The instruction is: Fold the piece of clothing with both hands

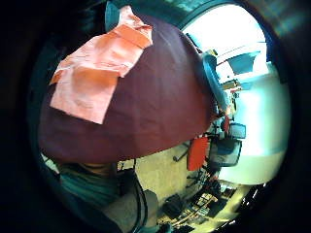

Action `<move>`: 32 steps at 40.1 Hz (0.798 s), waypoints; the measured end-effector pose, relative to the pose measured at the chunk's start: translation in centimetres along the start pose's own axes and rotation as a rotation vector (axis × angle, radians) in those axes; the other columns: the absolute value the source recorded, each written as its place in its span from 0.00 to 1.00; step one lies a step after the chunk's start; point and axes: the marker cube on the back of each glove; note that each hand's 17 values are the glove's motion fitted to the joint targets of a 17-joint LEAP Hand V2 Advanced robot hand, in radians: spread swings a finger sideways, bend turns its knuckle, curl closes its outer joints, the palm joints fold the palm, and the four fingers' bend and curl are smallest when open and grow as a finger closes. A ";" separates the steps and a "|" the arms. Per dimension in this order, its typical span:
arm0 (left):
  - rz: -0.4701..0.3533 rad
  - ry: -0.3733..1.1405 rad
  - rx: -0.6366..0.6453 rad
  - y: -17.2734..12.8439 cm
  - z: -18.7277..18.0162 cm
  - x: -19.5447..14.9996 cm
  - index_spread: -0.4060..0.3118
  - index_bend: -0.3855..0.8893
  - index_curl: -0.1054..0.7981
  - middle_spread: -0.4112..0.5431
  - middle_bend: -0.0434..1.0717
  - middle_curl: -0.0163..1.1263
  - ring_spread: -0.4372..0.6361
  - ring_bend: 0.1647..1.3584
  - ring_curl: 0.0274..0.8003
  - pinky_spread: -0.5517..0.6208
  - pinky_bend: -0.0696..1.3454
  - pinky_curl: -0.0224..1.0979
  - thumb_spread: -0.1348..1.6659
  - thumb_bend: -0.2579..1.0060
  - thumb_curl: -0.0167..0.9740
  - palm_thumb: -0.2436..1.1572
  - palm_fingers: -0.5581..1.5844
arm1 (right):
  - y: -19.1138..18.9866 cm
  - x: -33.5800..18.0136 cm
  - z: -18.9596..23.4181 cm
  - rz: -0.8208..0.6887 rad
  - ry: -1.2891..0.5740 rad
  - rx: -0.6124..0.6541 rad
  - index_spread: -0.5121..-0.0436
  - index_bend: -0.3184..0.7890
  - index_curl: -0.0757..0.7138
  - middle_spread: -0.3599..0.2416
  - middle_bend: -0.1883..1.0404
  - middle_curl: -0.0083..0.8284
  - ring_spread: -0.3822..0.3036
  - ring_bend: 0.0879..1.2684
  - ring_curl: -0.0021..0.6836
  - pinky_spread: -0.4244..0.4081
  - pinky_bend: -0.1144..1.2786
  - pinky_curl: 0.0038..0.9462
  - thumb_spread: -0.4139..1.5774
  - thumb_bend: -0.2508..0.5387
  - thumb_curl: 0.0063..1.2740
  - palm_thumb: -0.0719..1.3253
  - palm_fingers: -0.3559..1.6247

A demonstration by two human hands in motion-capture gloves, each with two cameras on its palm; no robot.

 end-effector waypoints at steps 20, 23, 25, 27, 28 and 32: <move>0.046 -0.126 -0.313 -1.1 7.5 -0.1 0.39 0.39 0.41 0.34 0.29 0.35 0.42 0.38 0.38 0.66 0.36 0.29 0.68 0.19 0.31 0.44 0.51 | -4.2 3.5 5.9 -0.024 0.046 -0.156 0.37 0.43 0.41 0.57 0.30 0.36 0.60 0.25 0.42 0.64 0.55 0.38 0.78 0.42 0.26 0.54 0.34; 0.052 -0.105 -0.372 -0.2 7.6 -0.3 0.40 0.36 0.39 0.32 0.30 0.36 0.38 0.40 0.39 0.61 0.38 0.30 0.69 0.20 0.32 0.46 0.54 | -4.4 3.1 5.8 -0.033 0.018 -0.099 0.35 0.48 0.44 0.54 0.30 0.36 0.55 0.25 0.42 0.61 0.53 0.37 0.79 0.41 0.27 0.55 0.38; 0.053 -0.087 -0.383 0.1 7.7 -0.5 0.40 0.35 0.38 0.29 0.33 0.37 0.35 0.42 0.40 0.59 0.38 0.30 0.69 0.20 0.32 0.47 0.56 | -4.8 3.1 6.0 -0.032 0.023 -0.051 0.34 0.48 0.46 0.53 0.29 0.36 0.52 0.25 0.42 0.60 0.53 0.36 0.79 0.41 0.27 0.56 0.40; 0.057 -0.093 -0.326 -0.3 7.8 -0.7 0.40 0.35 0.37 0.27 0.37 0.38 0.32 0.43 0.41 0.57 0.37 0.31 0.69 0.20 0.32 0.48 0.58 | -5.6 3.4 7.1 -0.037 0.040 -0.007 0.34 0.54 0.49 0.49 0.29 0.36 0.47 0.25 0.43 0.57 0.50 0.35 0.80 0.42 0.27 0.58 0.46; 0.065 -0.104 -0.264 -0.8 7.9 -0.7 0.39 0.37 0.38 0.26 0.37 0.38 0.31 0.43 0.42 0.56 0.36 0.31 0.69 0.20 0.32 0.48 0.59 | -6.4 3.6 8.1 -0.042 0.053 0.013 0.34 0.54 0.49 0.48 0.28 0.36 0.46 0.25 0.42 0.56 0.49 0.35 0.80 0.42 0.27 0.59 0.46; 0.119 -0.176 -0.021 -3.0 9.3 -0.5 0.32 0.49 0.44 0.21 0.42 0.39 0.24 0.41 0.41 0.53 0.26 0.28 0.71 0.21 0.33 0.52 0.69 | -8.8 4.3 11.3 -0.068 0.128 0.103 0.39 0.63 0.54 0.41 0.29 0.36 0.35 0.25 0.42 0.46 0.47 0.33 0.81 0.45 0.28 0.64 0.63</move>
